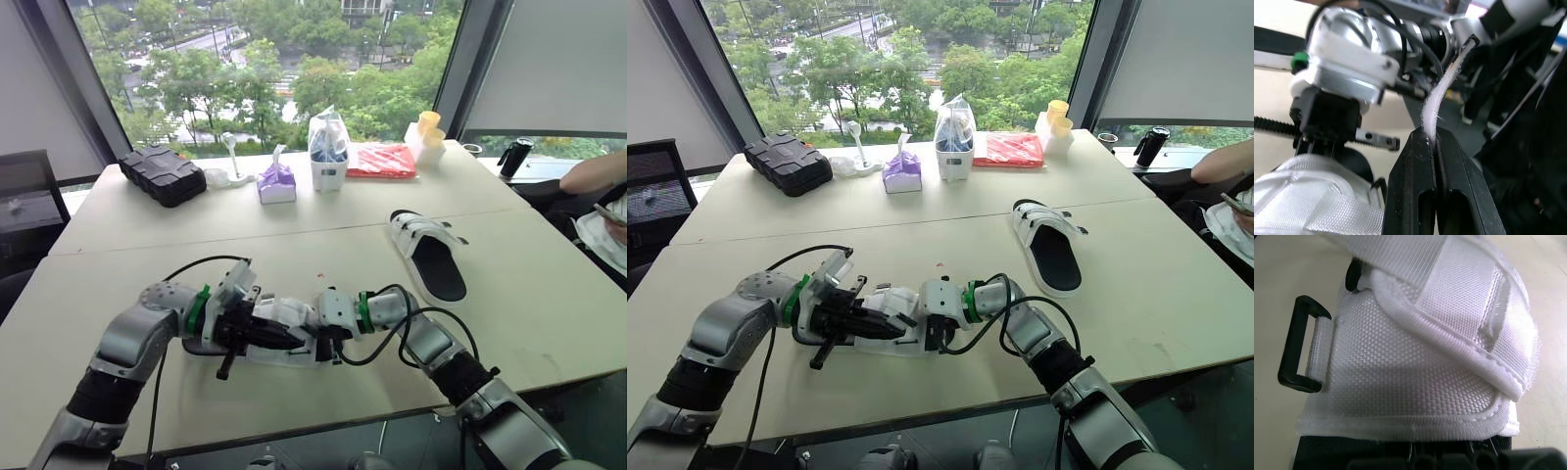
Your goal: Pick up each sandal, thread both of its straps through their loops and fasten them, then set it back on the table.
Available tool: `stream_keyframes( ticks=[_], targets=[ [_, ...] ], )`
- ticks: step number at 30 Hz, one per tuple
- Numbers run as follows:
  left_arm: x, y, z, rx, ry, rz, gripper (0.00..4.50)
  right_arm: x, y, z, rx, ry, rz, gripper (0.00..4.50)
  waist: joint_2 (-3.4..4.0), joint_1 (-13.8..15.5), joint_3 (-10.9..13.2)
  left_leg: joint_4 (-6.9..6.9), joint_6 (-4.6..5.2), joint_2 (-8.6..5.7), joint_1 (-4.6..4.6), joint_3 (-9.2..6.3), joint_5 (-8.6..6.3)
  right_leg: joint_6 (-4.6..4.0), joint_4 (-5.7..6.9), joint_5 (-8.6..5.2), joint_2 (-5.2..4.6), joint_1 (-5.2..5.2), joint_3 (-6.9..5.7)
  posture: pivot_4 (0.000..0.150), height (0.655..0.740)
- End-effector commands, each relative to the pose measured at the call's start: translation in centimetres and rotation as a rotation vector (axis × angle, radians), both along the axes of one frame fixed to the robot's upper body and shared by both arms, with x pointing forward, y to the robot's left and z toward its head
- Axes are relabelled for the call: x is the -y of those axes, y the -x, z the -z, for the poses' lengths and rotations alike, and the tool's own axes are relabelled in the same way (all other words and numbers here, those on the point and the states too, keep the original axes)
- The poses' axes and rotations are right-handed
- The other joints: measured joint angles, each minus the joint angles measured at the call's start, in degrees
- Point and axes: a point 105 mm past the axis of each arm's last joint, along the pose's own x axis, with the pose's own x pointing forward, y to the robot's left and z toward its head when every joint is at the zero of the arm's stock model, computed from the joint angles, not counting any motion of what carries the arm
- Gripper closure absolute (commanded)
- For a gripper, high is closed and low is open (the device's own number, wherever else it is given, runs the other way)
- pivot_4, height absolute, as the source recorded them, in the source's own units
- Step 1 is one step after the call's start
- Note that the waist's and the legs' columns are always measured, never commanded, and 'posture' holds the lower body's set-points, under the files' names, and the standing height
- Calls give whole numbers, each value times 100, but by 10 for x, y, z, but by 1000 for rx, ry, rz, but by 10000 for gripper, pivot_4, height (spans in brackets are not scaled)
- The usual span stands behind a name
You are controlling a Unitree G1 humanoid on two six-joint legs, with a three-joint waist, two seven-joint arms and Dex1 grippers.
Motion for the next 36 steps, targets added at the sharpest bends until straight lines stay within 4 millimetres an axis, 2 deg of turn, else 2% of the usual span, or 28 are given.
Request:
stream_keyframes(
  ticks=[1, 6, 7, 10, 13, 16, 19, 23, 31, 36],
  targets=[
    [-2, 5, 3, 90, -46, 47, 44853, 22, 3, 43, -107, 158, 69, 45000, 0, -1, 0, 0, 0, 0, -1, 0, 0, -3, 0, 1, 0, -1, 0, 1500, 7400],
    [-8, 13, 26, 236, -137, 113, 44853, 22, 3, 43, -107, 162, 63, 45000, 9, -5, 1, -4, 0, 0, -4, 3, 0, -5, 0, 1, -4, -6, 0, 1500, 7400],
    [-11, 16, 31, 237, -153, 121, 42283, 21, 3, 43, -108, 161, 61, 45000, 8, -2, 1, -6, 1, 0, -5, 4, 0, -7, 0, 1, -6, -8, 0, 1500, 7400],
    [-17, 22, 37, 234, -179, 136, 31250, 21, 3, 44, -108, 162, 58, 45000, 10, -2, 1, -5, 4, 1, -20, 3, 1, -10, 0, 1, -6, -23, -1, 1500, 7400],
    [-33, 39, 49, 227, -238, 149, 16254, 21, 3, 44, -108, 164, 55, 45000, 23, -29, -6, -4, 12, 1, -42, 6, 6, -19, 1, 7, -7, -48, -1, 1500, 7400],
    [-49, 47, 57, 206, -282, 121, 727, 21, 3, 44, -109, 164, 55, 45000, 31, -2, -5, -5, 17, 1, -59, 6, 9, -22, 4, 9, -8, -71, -3, 1500, 7400],
    [-61, 53, 63, 166, -315, 76, 204, 21, 3, 44, -109, 166, 53, 45000, 34, 3, -3, -2, 12, 5, -60, 5, 6, -28, 3, 12, -8, -74, -5, 1500, 7400],
    [-64, 60, 65, 17, -279, -12, 204, 20, 4, 44, -110, 163, 53, 45000, 41, -10, -2, -2, 4, 5, -66, 5, 0, -5, 2, -2, -10, -74, -4, 1500, 7400],
    [-58, 45, 59, -244, -160, -248, 204, 19, 5, 45, -111, 165, 46, 45000, 40, -6, -2, 0, 17, 5, -69, 4, 8, -3, 4, -2, -7, -75, -8, 1500, 7400],
    [-57, 36, 51, -325, -99, -314, 204, 20, 6, 45, -111, 167, 47, 45000, 39, -5, -3, 2, 17, 5, -68, 3, 9, -2, 4, -1, -5, -74, -12, 1500, 7400]
  ],
)
